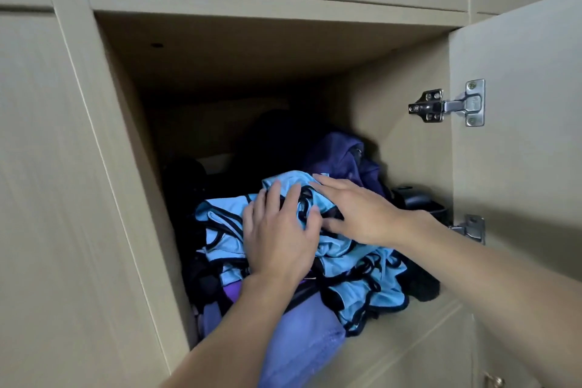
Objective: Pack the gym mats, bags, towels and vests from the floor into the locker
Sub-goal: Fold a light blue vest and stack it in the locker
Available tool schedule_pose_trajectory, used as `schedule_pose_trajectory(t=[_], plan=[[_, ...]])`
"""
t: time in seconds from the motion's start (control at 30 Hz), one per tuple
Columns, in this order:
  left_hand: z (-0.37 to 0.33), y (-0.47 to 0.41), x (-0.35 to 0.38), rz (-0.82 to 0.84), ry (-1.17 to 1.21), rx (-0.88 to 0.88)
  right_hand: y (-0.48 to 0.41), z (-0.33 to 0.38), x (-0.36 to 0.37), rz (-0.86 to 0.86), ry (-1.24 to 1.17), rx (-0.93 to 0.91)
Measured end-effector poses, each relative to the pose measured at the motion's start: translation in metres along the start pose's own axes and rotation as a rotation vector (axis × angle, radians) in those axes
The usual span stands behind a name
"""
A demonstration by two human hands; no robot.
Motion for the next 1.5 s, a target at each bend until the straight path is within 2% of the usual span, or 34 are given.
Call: schedule_pose_trajectory(t=[0.17,0.33,0.47,0.57,0.77,1.1,1.4,1.5], plan=[[0.005,0.008,0.016,0.153,-0.093,0.012,-0.005,-0.009,0.014,0.041,-0.034,0.074],[0.007,0.013,0.014,0.217,-0.108,0.019,-0.005,-0.011,0.012,-0.038,-0.107,0.107],[0.008,0.012,0.012,0.256,-0.107,0.012,0.017,-0.002,-0.001,-0.126,-0.132,0.019],[0.008,0.012,0.011,0.289,-0.112,0.011,0.033,0.001,-0.005,-0.087,-0.102,0.000],[0.009,0.017,0.006,0.302,-0.113,0.011,0.029,0.000,0.007,0.103,0.038,0.056],[-0.004,0.011,-0.024,0.291,-0.009,0.017,0.048,0.010,-0.038,-0.024,-0.031,0.133],[-0.025,0.039,-0.076,0.203,0.172,0.165,0.106,0.046,-0.077,-0.048,0.002,0.250],[-0.036,0.070,-0.081,0.243,0.269,0.227,0.147,0.056,-0.077,-0.039,0.019,0.347]])
Point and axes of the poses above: each hand's wrist, its own y-axis away from the middle knuckle, its own x-axis out of the palm, z = x × y, the point moved 6 cm from there along -y, towards the middle knuckle, and after that the axes turned 10 degrees about -z, right-handed, at the moved point
